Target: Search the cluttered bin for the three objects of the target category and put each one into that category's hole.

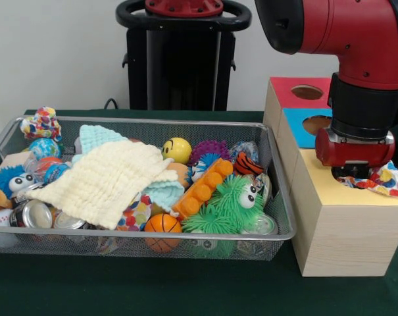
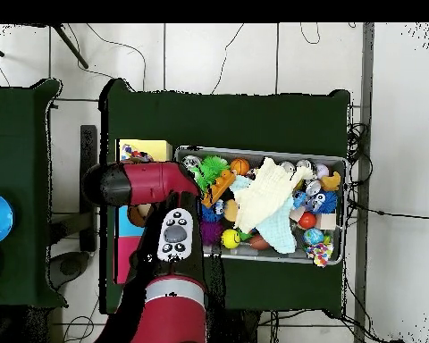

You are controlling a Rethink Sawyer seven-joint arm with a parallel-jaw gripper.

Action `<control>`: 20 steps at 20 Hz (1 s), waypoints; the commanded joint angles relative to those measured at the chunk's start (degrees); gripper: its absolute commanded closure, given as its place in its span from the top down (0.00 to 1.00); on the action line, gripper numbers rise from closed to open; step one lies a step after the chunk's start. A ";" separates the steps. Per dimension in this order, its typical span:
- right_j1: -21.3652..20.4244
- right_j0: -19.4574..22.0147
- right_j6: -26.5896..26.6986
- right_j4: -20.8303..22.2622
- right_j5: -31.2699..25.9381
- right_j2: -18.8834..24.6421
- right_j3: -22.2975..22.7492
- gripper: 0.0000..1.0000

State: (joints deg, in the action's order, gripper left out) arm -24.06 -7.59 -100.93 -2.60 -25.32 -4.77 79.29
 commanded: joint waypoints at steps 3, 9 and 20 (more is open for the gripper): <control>2.63 1.21 -6.12 0.11 -5.26 3.52 3.04 0.00; 2.52 1.29 -5.76 0.24 -5.26 3.84 3.18 0.00; -0.47 0.72 -6.01 -0.08 -8.43 2.79 3.32 0.00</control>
State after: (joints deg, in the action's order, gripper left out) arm -24.19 -7.54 -100.93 -2.47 -25.49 -4.79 79.33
